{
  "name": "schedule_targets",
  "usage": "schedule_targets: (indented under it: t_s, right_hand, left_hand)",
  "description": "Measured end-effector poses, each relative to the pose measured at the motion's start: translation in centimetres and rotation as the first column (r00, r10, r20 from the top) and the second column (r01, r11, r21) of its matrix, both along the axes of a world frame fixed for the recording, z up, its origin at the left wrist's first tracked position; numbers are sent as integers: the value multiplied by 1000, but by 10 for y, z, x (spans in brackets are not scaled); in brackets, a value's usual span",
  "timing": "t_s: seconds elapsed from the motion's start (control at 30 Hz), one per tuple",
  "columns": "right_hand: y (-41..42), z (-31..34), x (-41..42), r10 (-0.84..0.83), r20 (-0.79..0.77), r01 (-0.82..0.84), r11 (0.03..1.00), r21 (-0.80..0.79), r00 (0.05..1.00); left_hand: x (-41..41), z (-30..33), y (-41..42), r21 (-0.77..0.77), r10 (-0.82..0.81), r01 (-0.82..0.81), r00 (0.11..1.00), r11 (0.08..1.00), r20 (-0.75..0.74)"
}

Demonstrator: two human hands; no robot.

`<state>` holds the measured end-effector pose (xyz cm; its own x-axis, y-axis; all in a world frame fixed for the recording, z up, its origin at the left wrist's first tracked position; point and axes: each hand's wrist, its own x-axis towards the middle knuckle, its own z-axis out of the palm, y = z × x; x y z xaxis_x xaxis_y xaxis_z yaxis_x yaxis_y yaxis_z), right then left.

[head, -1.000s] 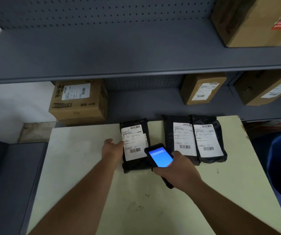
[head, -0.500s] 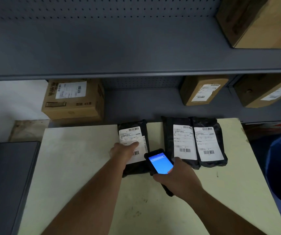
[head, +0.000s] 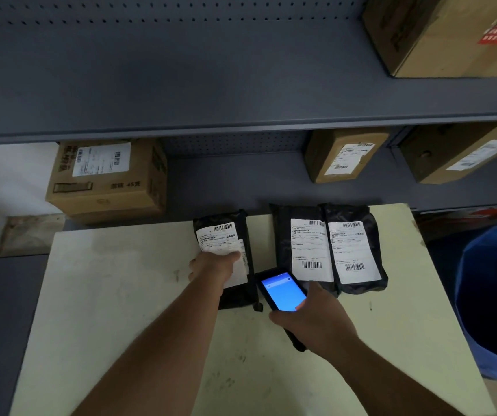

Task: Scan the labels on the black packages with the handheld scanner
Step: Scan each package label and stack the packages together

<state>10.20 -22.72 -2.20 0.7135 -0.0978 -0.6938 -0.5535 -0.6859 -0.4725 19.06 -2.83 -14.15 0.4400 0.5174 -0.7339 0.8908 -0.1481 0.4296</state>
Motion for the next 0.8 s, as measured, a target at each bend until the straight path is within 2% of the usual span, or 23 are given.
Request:
schedule_targets:
  t_s: [0.23, 0.47, 0.6, 0.8]
  right_hand:
    - [-8, 1, 1, 4, 9, -4, 1000, -12, 1000]
    - [-18, 5, -3, -8, 9, 8, 999, -31, 1000]
    - [-24, 10, -5, -22, 29, 23, 999, -40, 999]
    - [-22, 18, -9, -41, 44, 43, 998, -40, 998]
  left_hand:
    - [5, 7, -13, -14, 24, -23, 997, 1000, 67]
    - [6, 10, -18, 77, -82, 79, 996, 994, 33]
    - [5, 13, -10, 16, -49, 47, 995, 999, 84]
    - [-1, 21, 10, -171, 40, -23, 995, 985, 96]
